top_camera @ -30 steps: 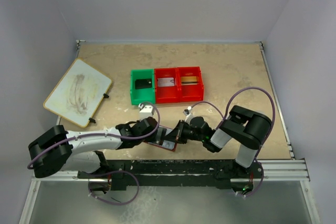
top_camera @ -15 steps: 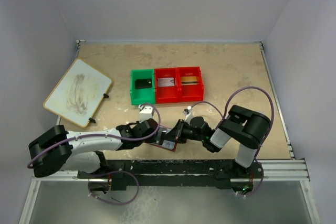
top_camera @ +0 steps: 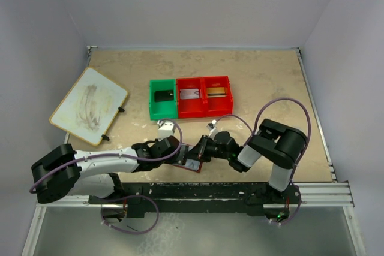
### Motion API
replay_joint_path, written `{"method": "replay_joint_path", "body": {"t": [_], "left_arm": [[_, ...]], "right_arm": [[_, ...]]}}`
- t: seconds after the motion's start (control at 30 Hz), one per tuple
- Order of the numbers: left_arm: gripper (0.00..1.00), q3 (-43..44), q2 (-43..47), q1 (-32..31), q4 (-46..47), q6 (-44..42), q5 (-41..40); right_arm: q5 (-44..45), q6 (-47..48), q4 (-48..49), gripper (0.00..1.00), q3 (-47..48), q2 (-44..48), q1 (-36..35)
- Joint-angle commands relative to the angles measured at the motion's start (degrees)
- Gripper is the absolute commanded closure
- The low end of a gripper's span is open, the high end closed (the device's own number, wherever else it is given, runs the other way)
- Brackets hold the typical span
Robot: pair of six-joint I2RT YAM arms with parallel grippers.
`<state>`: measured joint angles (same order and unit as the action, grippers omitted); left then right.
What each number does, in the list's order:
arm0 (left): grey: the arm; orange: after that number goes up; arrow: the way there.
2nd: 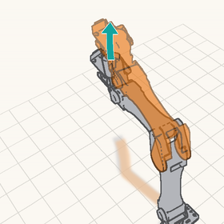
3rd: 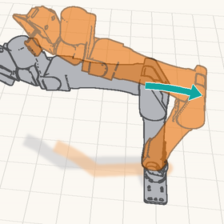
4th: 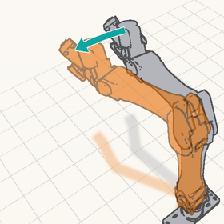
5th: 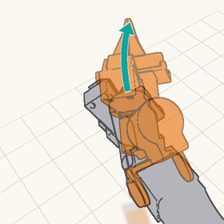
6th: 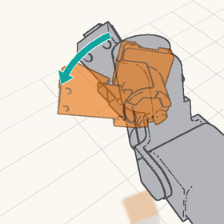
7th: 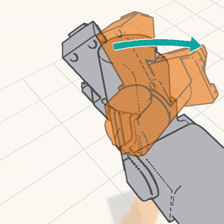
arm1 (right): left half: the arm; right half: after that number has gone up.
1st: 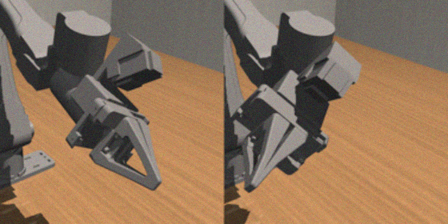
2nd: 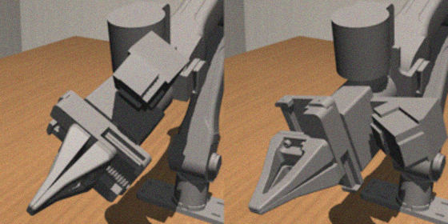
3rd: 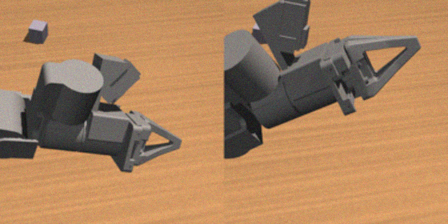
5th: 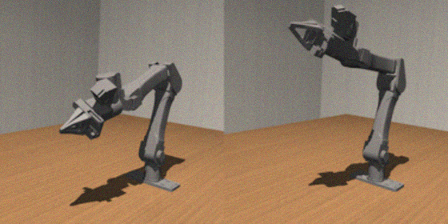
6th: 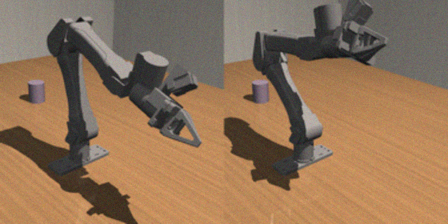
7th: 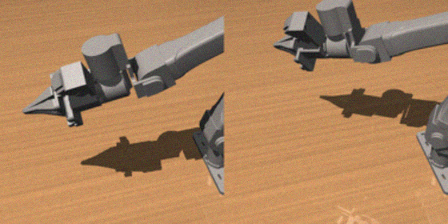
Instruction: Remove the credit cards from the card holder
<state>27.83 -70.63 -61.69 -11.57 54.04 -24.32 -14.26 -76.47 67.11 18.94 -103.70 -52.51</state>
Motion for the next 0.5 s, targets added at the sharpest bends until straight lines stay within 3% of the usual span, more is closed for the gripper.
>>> {"method": "replay_joint_path", "body": {"t": [0.0, 0.33, 0.47], "left_arm": [[0.9, -0.49, 0.73, -0.43, -1.85, 0.54, -1.1], [0.91, -0.46, -0.08, -0.43, -1.26, 0.73, -0.91], [0.91, -0.46, -0.34, -0.44, -0.63, 0.65, -0.42]], "right_arm": [[2.54, 1.28, -1.86, 0.97, -0.24, 3.52, -0.22], [2.98, 0.26, 0.21, 1.0, -3.89, 4.32, -0.22], [2.51, -0.52, 2.22, 0.91, -3.31, 2.71, -0.17]]}}
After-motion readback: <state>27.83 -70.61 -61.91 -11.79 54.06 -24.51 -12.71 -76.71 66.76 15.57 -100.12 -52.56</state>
